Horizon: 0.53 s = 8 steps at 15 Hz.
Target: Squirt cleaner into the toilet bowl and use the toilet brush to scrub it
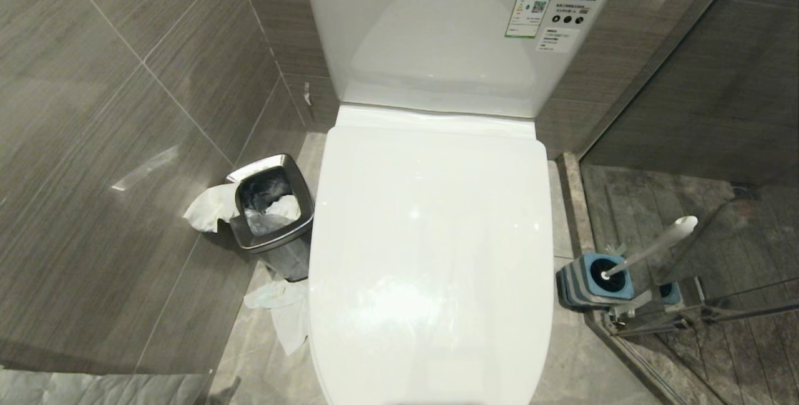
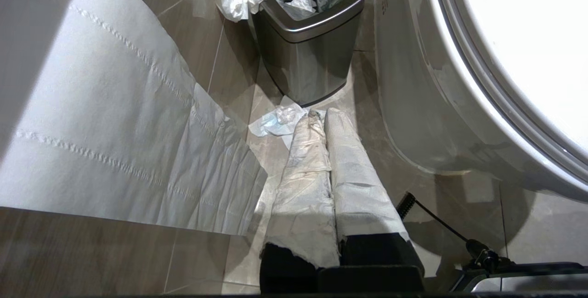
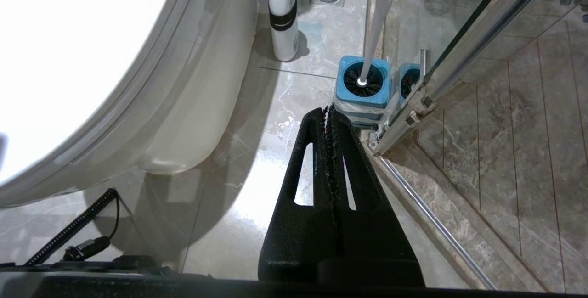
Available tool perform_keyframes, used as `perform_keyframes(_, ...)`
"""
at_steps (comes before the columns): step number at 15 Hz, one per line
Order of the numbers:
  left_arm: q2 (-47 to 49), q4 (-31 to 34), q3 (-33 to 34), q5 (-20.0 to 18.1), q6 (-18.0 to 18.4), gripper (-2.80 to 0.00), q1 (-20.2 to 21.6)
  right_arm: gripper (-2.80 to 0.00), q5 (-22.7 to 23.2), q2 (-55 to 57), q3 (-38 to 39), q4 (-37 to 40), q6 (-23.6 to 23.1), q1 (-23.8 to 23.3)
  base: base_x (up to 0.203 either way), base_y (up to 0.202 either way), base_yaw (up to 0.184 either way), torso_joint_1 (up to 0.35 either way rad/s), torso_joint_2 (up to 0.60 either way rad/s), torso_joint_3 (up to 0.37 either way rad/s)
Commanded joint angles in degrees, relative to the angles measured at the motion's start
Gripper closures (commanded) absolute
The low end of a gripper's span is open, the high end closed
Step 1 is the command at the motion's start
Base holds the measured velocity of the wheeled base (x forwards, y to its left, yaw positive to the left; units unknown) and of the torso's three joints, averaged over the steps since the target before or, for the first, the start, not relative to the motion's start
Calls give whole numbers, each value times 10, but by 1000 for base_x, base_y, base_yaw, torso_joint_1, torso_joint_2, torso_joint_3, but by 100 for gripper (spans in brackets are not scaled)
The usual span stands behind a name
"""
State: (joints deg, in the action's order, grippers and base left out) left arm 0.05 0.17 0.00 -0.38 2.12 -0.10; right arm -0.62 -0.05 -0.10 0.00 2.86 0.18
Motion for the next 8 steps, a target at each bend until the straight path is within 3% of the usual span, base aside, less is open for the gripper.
perform_keyframes(1, 0, 0, 0, -1, 0, 0, 0, 0, 0, 0, 0, 0, 0, 0, 0, 0, 0, 0, 0, 0)
perform_keyframes(8, 0, 0, 0, -1, 0, 0, 0, 0, 0, 0, 0, 0, 0, 0, 0, 0, 0, 0, 0, 0)
